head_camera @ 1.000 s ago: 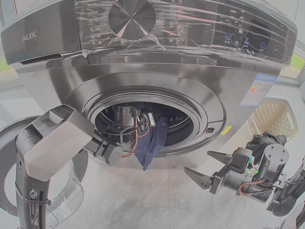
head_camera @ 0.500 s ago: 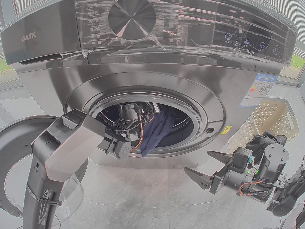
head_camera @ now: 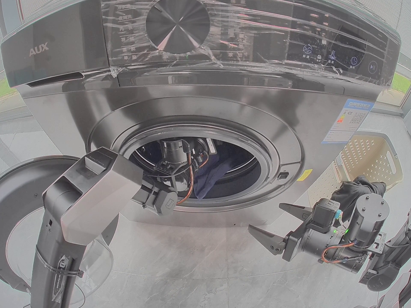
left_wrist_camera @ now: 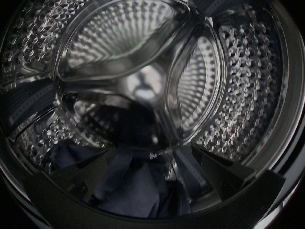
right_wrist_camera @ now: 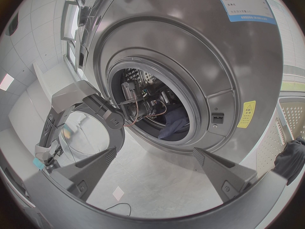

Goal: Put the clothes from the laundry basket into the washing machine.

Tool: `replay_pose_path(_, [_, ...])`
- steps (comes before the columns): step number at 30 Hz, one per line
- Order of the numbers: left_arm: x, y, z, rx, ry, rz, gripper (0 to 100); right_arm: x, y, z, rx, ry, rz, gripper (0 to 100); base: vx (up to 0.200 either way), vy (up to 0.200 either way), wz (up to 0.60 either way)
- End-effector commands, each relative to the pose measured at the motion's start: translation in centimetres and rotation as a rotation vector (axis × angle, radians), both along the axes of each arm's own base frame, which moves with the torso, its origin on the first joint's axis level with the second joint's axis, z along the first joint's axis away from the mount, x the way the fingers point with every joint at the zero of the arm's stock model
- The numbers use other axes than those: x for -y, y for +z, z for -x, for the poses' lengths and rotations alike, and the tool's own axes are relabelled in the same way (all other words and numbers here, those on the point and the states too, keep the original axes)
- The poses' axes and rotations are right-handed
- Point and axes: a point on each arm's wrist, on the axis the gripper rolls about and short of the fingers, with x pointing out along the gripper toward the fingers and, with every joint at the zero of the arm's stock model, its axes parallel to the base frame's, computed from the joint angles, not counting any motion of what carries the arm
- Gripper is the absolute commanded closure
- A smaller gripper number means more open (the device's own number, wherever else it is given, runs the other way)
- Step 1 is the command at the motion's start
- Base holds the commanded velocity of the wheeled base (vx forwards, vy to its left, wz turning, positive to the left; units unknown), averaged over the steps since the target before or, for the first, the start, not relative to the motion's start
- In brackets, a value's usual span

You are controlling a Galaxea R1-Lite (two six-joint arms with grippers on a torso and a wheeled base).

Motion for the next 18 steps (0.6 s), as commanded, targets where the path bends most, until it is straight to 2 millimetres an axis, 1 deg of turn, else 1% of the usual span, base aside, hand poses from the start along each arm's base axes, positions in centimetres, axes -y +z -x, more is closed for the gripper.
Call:
replay_pose_path(1, [-0.5, 0.0, 2.2, -0.094, -0.017, -0.058, 0, 0.0, -0.1, 0.0, -0.003, 0.001, 0.003, 0, 0.0, 0.0, 0.0])
replay_pose_path(5, [-0.8, -1.3, 2.5, -0.137, -0.016, -0.087, 0, -0.3, -0.1, 0.2, -0.003, 0.013, 0.001, 0, 0.0, 0.0, 0.0])
replay_pose_path(8, [-1.0, -2.8, 2.9, -0.192, -0.02, -0.121, 0, -0.3, -0.1, 0.3, -0.006, 0.014, 0.002, 0, 0.0, 0.0, 0.0])
replay_pose_path(12, [-0.9, -4.4, 2.8, -0.223, -0.027, -0.141, 0, -0.3, -0.4, 0.2, -0.015, 0.016, 0.01, 0, 0.0, 0.0, 0.0])
replay_pose_path(18, [-0.9, -5.6, 2.4, -0.239, -0.044, -0.15, 0, -0.3, -0.5, 0.3, -0.018, 0.017, 0.009, 0, 0.0, 0.0, 0.0])
